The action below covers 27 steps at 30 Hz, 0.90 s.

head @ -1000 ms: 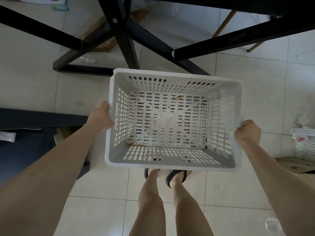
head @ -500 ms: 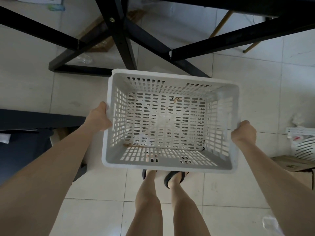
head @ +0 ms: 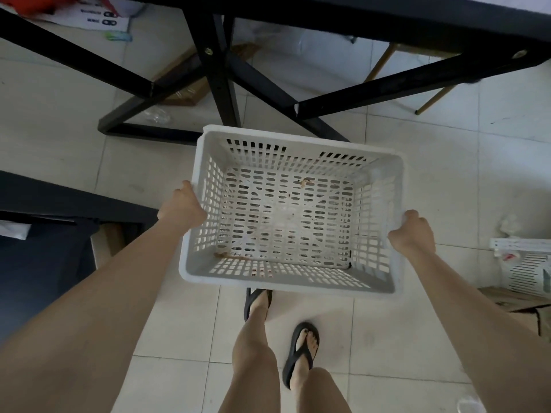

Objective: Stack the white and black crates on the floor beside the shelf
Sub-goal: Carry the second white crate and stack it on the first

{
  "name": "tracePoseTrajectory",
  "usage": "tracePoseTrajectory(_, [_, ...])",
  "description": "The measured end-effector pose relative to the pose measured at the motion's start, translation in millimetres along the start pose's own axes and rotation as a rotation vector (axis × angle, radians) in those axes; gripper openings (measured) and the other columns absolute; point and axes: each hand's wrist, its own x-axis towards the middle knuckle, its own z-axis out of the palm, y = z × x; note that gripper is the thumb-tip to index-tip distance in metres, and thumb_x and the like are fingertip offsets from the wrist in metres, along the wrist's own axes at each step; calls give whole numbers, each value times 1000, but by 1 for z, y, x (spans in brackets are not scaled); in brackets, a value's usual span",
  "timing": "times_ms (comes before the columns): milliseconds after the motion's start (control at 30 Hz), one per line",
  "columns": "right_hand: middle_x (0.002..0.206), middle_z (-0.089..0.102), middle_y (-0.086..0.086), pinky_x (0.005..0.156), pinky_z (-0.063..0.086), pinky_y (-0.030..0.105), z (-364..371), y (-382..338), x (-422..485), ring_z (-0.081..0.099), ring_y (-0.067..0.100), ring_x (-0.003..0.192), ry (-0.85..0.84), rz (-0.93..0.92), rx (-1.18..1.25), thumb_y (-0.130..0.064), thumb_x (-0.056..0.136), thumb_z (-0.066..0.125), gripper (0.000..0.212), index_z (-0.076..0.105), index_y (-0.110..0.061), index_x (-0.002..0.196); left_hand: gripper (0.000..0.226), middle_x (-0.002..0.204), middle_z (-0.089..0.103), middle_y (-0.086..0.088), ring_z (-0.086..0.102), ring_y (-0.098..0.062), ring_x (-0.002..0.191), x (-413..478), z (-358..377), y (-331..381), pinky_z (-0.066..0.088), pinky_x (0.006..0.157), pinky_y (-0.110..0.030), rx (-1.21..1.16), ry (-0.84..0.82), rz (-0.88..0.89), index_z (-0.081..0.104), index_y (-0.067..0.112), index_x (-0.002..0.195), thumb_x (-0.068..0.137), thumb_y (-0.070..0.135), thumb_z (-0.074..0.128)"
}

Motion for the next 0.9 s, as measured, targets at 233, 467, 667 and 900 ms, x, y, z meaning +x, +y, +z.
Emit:
tracePoseTrajectory(233, [133,44,18,89,47,40,-29,-1,-44,46,37,122,32,-176,-80,-6,87,51,48,42,-7,134,49,124,53,-17,54,-35,114,-69,-22,-3,49,88,-44,-3,114,84,40,8,132,87,14,59])
tracePoseTrajectory(467, [120,58,18,91,48,38,-58,-19,-119,54,36,113,70,-561,-156,-12,87,52,36,54,-4,121,44,132,54,-15,51,-32,121,-187,-20,-41,46,101,-46,-1,154,89,50,8,131,89,19,58])
tracePoseTrajectory(667, [91,63,15,71,48,33,-73,-47,-218,62,34,95,82,-860,-264,-14,88,49,11,57,-6,90,30,118,59,-12,57,-33,107,-298,4,-100,51,92,-45,-49,213,4,58,9,116,88,16,55])
tracePoseTrajectory(900, [84,63,11,66,49,34,-36,-86,-378,59,28,79,67,-1128,-579,-16,94,42,14,52,-9,86,26,101,59,-8,59,-34,98,-415,17,-207,52,85,-44,-104,283,-136,59,9,108,87,24,53])
